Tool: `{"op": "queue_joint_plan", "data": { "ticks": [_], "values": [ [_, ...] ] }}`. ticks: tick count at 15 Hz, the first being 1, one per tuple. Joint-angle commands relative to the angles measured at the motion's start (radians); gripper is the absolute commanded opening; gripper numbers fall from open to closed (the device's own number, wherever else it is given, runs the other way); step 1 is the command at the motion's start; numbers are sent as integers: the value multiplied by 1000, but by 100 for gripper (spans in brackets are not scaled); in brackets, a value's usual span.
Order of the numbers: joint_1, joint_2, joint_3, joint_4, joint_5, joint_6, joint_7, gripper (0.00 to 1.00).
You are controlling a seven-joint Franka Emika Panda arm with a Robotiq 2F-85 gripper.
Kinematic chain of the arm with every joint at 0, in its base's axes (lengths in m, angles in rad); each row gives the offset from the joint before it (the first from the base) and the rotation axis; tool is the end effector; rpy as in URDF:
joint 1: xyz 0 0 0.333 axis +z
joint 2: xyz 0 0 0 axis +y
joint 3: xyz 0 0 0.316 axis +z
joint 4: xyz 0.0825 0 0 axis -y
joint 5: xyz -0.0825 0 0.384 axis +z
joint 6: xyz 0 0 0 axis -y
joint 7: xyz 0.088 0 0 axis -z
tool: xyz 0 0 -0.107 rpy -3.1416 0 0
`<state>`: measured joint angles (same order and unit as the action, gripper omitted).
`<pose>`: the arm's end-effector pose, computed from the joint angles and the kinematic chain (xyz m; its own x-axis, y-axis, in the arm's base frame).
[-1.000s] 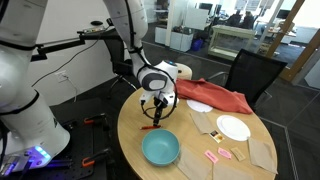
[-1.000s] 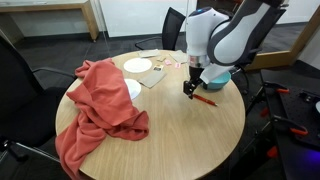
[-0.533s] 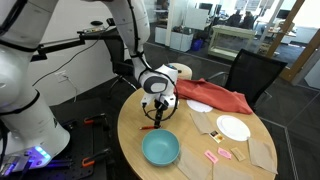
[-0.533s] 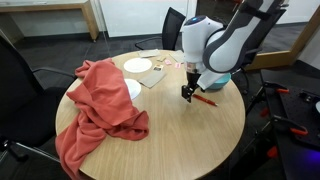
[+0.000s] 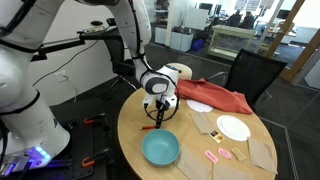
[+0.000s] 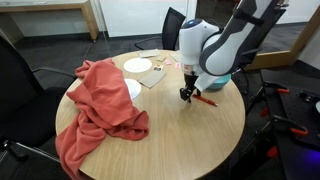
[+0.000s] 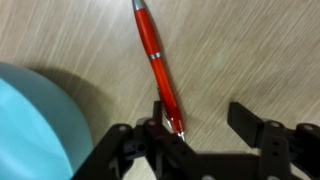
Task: Put the pen in the bowl
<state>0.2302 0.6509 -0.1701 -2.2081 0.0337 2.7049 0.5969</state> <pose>0.5161 0.0209 0.0745 0.8523 -0.5189 -0.0659 -0.5047 -0.8489 0.1572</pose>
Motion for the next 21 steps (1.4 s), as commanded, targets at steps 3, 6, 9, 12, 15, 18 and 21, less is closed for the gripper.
{"op": "queue_joint_plan", "data": {
  "ticks": [3,6,9,12,15,18,21],
  "values": [
    [11,14,-12,20,12,7,24,22],
    [10,13,-14,27,14,4,24,2],
    [12,-18,-16,11,18,-1,28,4],
    [19,-114,-22,-54,22,12,34,4],
    [31,-231,-38,-119,5,13,76,4],
    [39,-349,-65,-185,-34,-1,137,4],
    [23,-457,-89,-256,-105,-13,220,4]
  ]
}}
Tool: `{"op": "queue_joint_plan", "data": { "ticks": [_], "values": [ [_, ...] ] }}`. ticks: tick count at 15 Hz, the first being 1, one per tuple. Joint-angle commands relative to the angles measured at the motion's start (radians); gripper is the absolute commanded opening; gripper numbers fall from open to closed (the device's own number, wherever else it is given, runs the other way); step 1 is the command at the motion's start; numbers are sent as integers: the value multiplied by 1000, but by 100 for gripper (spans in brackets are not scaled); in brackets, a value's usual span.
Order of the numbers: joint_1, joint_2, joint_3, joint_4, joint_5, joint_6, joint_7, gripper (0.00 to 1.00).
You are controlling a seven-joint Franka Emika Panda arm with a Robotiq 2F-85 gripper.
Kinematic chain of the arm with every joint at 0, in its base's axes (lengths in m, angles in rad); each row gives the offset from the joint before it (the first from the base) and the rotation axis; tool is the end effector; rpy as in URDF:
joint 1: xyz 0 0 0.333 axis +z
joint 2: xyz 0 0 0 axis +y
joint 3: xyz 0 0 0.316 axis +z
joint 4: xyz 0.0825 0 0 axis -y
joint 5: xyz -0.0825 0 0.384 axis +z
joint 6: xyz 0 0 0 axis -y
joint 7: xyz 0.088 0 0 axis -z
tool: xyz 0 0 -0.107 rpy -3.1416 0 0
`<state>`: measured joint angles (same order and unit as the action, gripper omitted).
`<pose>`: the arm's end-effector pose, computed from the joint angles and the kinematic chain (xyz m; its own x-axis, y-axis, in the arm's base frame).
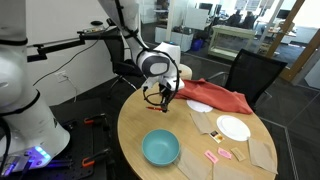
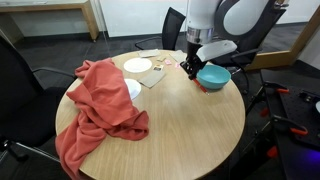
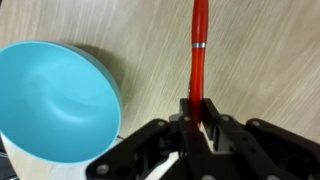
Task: Put the pen in the bowl
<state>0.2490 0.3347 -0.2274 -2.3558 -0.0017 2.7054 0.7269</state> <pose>0.5142 0.0071 0.1936 0.7700 -0.6346 0.0667 -0.6376 -0.7693 0.0408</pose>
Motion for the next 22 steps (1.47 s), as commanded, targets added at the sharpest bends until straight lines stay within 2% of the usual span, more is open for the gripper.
{"op": "queue_joint_plan", "data": {
  "ticks": [1,5,9,13,18,22],
  "values": [
    [-10,-171,-35,-130,-95,-14,119,4],
    [-99,-264,-21,-207,-147,-2,194,4],
    [-211,-272,-13,-223,-99,23,184,4],
    [-297,-223,-12,-193,-30,40,160,4],
    [-333,-155,-14,-156,26,8,168,4],
    [-325,-72,-38,-113,14,16,216,4]
  ]
}}
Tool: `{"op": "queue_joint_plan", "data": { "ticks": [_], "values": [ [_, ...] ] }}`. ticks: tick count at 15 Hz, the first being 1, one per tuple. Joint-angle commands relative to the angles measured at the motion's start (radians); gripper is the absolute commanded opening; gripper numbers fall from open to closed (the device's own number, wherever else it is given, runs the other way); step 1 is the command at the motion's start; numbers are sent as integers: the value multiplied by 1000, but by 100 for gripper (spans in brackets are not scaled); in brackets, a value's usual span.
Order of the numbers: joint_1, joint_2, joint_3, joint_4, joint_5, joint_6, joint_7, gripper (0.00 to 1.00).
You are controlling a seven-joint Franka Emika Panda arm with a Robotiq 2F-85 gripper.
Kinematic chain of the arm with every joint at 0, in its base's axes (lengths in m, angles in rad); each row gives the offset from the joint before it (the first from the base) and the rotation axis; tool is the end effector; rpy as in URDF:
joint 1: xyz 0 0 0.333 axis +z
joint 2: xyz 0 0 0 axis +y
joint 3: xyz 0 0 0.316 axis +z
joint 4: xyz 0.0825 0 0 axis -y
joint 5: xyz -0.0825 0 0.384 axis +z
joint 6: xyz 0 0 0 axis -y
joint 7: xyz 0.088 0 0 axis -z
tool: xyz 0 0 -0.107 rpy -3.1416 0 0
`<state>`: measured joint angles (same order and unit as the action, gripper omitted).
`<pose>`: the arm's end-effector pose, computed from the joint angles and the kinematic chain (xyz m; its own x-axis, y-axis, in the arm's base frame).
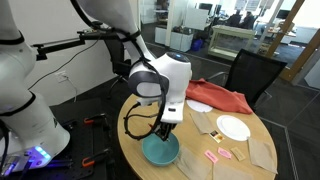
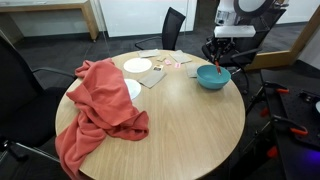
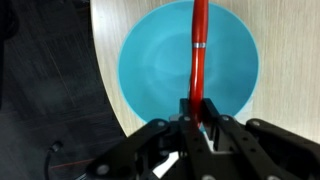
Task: Put the pen in the bowl
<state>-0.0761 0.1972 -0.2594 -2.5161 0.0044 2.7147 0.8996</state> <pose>0.4389 -0.1575 0.2079 0.3306 -0.9428 0.0429 -0.9437 -0.3298 0.0238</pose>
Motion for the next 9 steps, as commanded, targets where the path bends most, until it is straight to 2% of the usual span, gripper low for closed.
{"op": "queue_joint_plan", "data": {
  "ticks": [1,6,7,9],
  "values": [
    [3,84,-11,60,10,7,56,4],
    [17,175,-23,125,25,4,111,4],
    [18,185,-22,134,31,2,115,41],
    [22,203,-23,150,40,-2,122,48]
  ]
}}
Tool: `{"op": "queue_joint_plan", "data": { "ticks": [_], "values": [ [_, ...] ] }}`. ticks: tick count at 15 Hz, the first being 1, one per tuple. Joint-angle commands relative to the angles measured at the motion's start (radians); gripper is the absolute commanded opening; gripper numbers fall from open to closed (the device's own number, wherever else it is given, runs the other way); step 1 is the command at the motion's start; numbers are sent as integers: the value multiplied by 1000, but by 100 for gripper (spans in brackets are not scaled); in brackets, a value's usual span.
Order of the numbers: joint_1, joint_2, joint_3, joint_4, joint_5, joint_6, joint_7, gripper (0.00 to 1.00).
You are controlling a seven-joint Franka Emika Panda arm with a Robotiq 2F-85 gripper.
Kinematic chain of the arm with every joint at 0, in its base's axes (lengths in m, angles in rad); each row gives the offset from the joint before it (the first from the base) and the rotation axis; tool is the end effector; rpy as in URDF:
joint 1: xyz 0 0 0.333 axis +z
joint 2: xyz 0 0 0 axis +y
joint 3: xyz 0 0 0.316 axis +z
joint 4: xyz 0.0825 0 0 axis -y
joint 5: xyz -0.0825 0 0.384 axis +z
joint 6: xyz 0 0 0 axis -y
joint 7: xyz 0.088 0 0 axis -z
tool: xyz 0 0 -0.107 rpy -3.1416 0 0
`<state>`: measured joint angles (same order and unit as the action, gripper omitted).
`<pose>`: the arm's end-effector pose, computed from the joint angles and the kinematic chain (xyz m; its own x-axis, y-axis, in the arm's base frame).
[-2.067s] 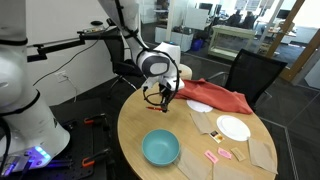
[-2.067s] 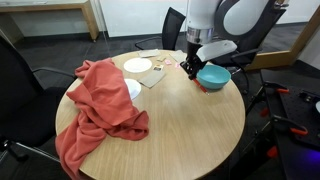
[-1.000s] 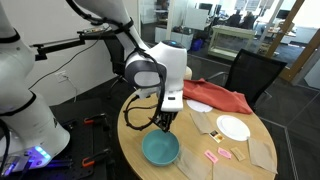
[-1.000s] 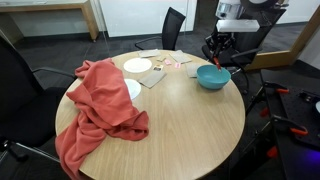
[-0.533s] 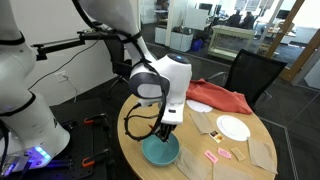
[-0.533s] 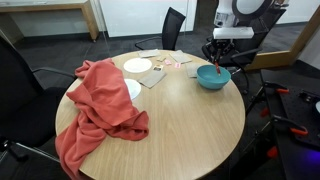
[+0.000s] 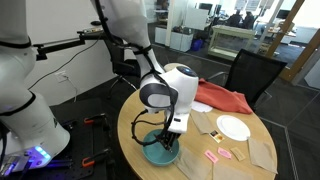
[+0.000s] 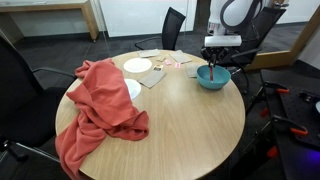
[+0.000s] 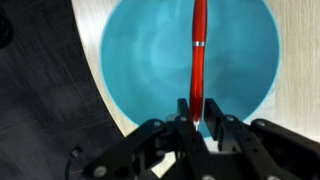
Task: Put the pen in the bowl
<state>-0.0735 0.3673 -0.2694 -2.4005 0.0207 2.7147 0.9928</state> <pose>0.4605 -0.1732 0.1662 0.2310 -0.9716 0.0522 -0.9707 -0.2265 0.0807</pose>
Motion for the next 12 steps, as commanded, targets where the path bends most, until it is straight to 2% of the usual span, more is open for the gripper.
{"op": "queue_joint_plan", "data": {
  "ticks": [1,6,7,12],
  "values": [
    [21,41,-12,42,30,-2,28,57],
    [34,35,-15,43,30,5,38,94],
    [37,22,-16,34,28,8,35,98],
    [60,-86,-18,-29,7,6,20,100]
  ]
}}
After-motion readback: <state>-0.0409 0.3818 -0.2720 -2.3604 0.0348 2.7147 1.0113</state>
